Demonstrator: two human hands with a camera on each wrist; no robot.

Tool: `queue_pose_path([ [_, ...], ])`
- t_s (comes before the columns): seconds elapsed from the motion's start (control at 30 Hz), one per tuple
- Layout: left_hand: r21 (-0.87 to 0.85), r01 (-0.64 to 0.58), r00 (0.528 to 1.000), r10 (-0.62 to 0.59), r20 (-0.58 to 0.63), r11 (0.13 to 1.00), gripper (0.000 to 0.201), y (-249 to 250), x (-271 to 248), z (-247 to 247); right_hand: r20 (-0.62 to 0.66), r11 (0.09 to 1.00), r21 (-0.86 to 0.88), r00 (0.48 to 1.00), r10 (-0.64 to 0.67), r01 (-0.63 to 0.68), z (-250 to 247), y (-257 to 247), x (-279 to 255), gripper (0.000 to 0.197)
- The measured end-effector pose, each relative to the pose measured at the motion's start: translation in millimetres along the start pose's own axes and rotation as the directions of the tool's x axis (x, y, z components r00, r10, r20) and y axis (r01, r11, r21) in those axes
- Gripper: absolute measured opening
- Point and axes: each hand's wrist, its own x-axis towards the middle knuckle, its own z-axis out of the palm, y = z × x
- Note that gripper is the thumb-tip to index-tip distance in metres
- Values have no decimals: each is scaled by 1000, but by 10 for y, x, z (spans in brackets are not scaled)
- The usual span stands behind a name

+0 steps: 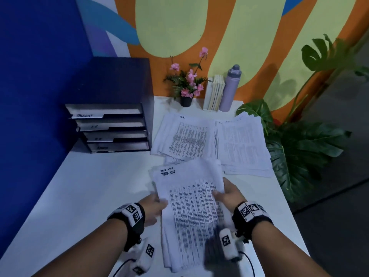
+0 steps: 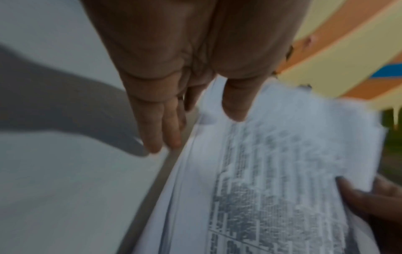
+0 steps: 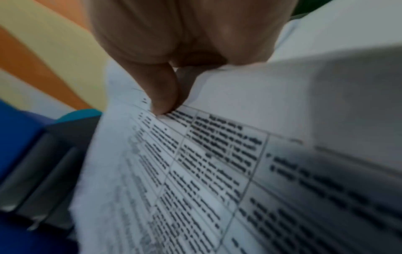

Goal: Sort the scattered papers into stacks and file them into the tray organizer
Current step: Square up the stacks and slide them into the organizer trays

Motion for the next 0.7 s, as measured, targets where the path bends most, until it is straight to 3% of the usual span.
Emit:
queue_pose_path([
  [0.07, -41, -142, 988, 139, -71, 989, 64, 8, -20, -214, 12, 988, 96, 992, -125, 123, 52, -357, -31, 29],
  [0.1, -62, -223, 970, 215, -112, 973, 73, 72, -86, -308, 18, 969, 166, 982, -189, 184, 81, -546, -49, 31],
  [0.23, -30, -519, 800, 473, -368, 854, 39, 545, -460, -598, -70, 857, 378, 933, -352, 351, 260, -1129, -44, 41],
  [0.3, 76, -571, 708, 537, -459, 818, 32, 706, -612, -724, -127, 801, 452, 917, -378, 392, 366, -1309, -60, 38],
  [0.4, 56, -643, 643, 578, -503, 764, 31, 729, -712, -850, -172, 748, 493, 893, -416, 444, 528, -1425, -80, 39],
  [0.5, -15, -683, 621, 569, -539, 731, 46, 684, -740, -893, -214, 751, 440, 869, -445, 493, 619, -1467, -102, 44],
  [0.57, -37, -706, 578, 545, -607, 707, 43, 672, -740, -883, -250, 735, 375, 825, -507, 565, 633, -1483, -104, 55],
  [0.63, -33, -744, 513, 538, -669, 667, 42, 709, -766, -856, -269, 704, 230, 739, -617, 672, 601, -1534, -121, 64],
  [0.7, -49, -773, 473, 523, -709, 632, 31, 776, -792, -834, -259, 638, 29, 622, -739, 769, 573, -1595, -110, 60],
])
